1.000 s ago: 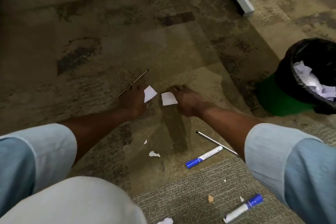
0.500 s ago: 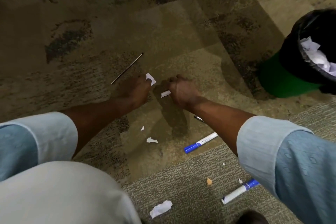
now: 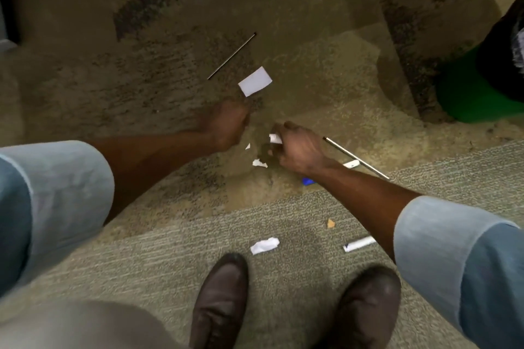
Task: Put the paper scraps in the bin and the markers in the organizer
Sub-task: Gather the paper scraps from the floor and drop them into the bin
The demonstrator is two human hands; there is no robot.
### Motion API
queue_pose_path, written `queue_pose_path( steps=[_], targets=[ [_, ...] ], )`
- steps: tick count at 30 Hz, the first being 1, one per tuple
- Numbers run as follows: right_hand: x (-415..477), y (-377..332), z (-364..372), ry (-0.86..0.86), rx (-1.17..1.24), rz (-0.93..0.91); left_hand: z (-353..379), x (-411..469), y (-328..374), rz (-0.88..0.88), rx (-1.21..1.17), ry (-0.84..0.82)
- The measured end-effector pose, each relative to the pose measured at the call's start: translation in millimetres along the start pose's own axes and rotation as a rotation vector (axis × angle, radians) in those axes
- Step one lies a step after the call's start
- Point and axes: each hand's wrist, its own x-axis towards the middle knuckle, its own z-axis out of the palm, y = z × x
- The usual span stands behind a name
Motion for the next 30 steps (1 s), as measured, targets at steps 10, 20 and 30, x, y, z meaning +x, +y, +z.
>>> queue_pose_path(
  steps=[10, 20, 30],
  targets=[
    [-19, -36, 42, -0.054, -0.099, 0.115, 31, -113, 33, -0.048, -0.097, -0.194],
    [-59, -30, 18, 0.007, 0.017, 0.114, 68, -168, 72, -0.22, -0.273, -0.328],
    [-250, 57, -42, 0.017, 0.142, 0.537, 77, -193, 122, -0.231, -0.205, -0.317]
  ],
)
